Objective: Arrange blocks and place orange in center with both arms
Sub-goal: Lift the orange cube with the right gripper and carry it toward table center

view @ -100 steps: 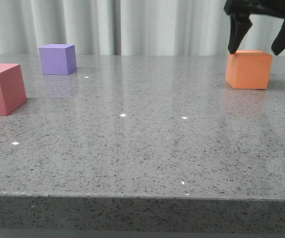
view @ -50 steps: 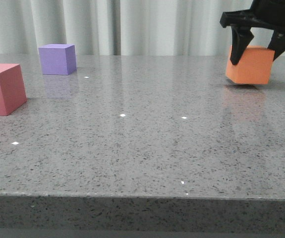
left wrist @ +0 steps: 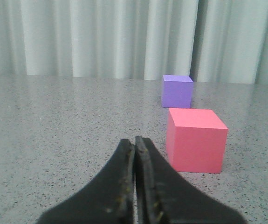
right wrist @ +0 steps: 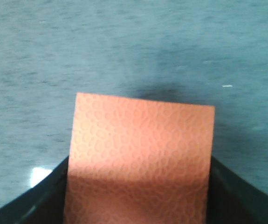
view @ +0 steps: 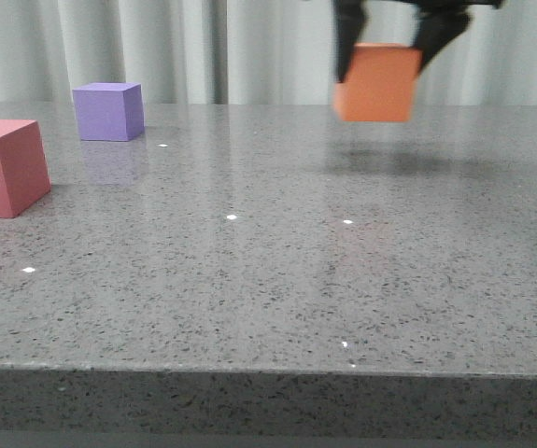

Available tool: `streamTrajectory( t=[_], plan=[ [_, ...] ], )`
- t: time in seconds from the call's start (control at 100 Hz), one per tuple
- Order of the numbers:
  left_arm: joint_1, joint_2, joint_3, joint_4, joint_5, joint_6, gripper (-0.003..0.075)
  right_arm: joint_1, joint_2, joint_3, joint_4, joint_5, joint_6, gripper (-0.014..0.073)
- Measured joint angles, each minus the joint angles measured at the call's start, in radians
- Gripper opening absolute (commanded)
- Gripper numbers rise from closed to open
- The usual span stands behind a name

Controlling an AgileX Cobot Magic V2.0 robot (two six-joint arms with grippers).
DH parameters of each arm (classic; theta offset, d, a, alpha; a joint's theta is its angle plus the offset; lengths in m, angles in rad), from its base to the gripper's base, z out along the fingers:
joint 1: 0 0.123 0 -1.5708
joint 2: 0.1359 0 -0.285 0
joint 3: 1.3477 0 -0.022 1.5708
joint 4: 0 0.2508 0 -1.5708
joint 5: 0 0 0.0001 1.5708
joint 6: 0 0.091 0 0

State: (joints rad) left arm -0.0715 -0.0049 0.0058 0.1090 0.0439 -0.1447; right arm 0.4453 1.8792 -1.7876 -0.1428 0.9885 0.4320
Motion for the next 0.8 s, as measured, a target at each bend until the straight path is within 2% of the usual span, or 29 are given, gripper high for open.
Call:
streamTrajectory(
  t=[0.14,0.28,0.8],
  plan=[
    [0.0,0.0,0.0,0.0,0.0,0.0,-0.002,0.087,0.029,0.0,-0.024,-0.062,0.12,0.0342],
    [0.0,0.0,0.0,0.0,0.0,0.0,-0.002,0.112,0.071,-0.007,-0.029,-0.09,0.196,0.0342],
    [0.0,0.0,0.0,0.0,0.0,0.0,-0.002,0.12,0.167,-0.081,-0.041,-0.099,0.253,0.0342]
  ],
)
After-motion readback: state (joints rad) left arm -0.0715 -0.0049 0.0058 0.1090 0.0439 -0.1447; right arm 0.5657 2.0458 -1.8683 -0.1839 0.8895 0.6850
